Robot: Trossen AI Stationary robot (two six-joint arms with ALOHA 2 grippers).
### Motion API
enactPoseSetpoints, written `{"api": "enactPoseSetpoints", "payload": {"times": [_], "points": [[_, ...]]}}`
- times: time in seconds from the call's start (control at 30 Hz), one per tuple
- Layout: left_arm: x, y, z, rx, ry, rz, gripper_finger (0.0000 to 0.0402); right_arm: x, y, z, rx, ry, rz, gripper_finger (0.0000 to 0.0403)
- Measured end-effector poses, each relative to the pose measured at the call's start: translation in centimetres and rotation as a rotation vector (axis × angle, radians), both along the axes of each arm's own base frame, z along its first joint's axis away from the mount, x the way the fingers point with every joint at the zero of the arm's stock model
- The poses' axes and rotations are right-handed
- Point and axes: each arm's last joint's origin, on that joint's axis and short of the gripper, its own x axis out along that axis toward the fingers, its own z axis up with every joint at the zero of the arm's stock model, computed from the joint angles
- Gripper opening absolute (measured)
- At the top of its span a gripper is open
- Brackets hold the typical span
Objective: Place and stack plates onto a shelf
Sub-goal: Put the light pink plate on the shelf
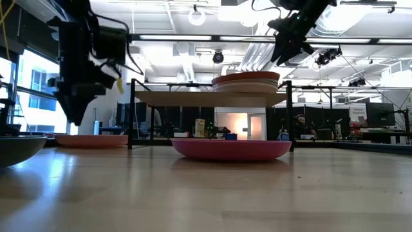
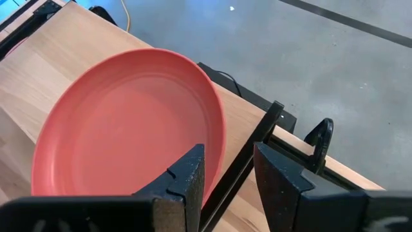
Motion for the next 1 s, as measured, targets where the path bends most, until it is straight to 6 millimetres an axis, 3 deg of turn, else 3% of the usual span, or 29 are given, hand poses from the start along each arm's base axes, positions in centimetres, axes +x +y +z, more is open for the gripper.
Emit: {"api": "enactPoseSetpoints", "payload": {"times": [0.23,0.47,1.0], "points": [[-0.7,0.4,-0.9,0.044,0.039,0.012,0.0147,0.0,0.0,0.0,0.006,-0.009,-0.009,0.0114],[-0.3,1.1,-1.2,0.049,0.032,-0.038,0.0147,0.0,0.0,0.0,0.018,-0.021,-0.018,0.0114],[0.7,3.1,-4.2,-0.017,0.114,-0.024,0.0147,0.1,0.0,0.0,0.021,-0.029,-0.018,0.0114]]}}
